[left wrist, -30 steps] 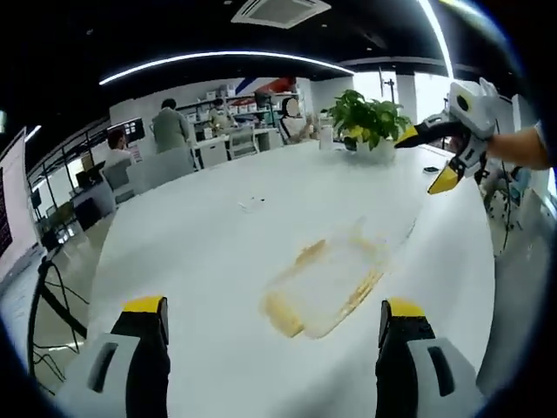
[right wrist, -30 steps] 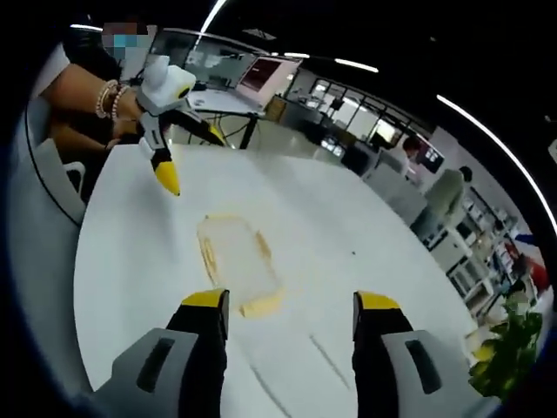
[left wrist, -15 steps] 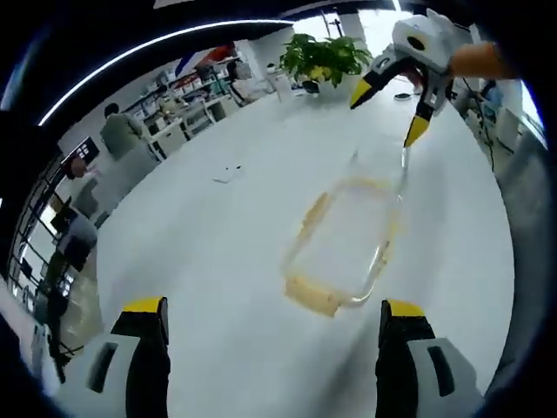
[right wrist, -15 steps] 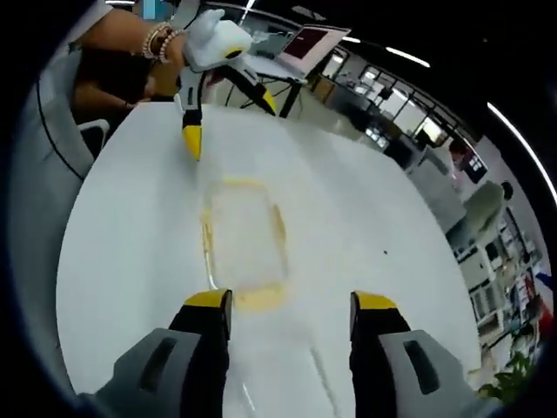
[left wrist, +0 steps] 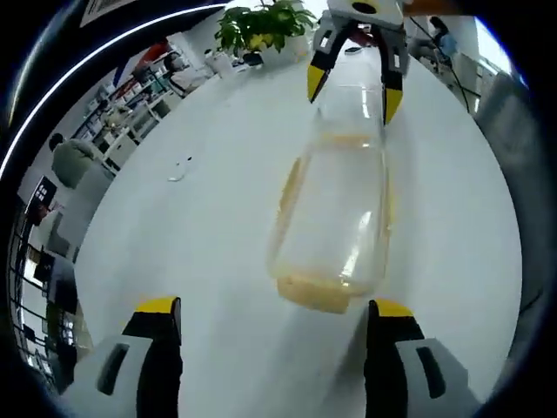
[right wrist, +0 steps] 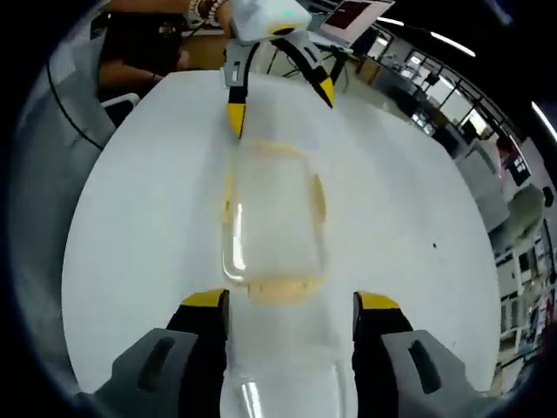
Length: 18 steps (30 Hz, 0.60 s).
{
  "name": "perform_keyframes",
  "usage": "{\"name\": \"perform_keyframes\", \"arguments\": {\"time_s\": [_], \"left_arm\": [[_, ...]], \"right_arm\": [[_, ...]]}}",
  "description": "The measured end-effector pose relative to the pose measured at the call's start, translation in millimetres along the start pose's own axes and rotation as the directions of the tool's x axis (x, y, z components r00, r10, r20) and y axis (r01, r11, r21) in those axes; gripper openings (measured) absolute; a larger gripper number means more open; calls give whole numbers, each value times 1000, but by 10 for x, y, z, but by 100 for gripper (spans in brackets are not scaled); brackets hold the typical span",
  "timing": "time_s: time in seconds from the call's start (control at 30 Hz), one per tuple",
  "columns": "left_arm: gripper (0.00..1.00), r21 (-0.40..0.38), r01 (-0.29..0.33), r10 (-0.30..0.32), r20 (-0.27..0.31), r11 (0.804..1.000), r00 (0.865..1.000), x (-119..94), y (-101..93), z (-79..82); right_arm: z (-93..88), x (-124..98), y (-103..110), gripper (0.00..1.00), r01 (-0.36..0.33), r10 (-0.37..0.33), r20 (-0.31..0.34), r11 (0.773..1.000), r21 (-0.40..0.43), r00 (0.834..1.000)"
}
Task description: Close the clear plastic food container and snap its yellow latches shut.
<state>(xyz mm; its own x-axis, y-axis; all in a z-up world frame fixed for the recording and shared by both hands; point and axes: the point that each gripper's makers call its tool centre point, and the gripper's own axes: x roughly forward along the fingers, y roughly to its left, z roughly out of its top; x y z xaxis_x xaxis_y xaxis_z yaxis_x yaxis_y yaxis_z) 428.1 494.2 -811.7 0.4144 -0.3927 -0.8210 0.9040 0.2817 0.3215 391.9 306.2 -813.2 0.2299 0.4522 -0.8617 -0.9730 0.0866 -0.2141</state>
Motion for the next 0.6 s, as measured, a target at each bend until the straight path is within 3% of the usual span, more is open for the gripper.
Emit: {"name": "perform_keyframes", "arguments": {"time_s": [0.17, 0.27, 0.6], "left_arm": [[80, 33, 47, -47, -19, 998, 999, 109, -2, -24], [76, -27, 88, -89, -15, 996, 996, 170, -15, -36], [67, -46, 180, -181, -26, 983, 983, 244, -54, -84]], "right_arm": [[-51, 114, -4, 55, -56, 54, -34, 998, -30, 998], [-40, 158, -7, 55, -99, 99, -29, 995, 2, 995], [-112, 307, 5, 55, -174, 171, -82, 984, -25, 982]]}}
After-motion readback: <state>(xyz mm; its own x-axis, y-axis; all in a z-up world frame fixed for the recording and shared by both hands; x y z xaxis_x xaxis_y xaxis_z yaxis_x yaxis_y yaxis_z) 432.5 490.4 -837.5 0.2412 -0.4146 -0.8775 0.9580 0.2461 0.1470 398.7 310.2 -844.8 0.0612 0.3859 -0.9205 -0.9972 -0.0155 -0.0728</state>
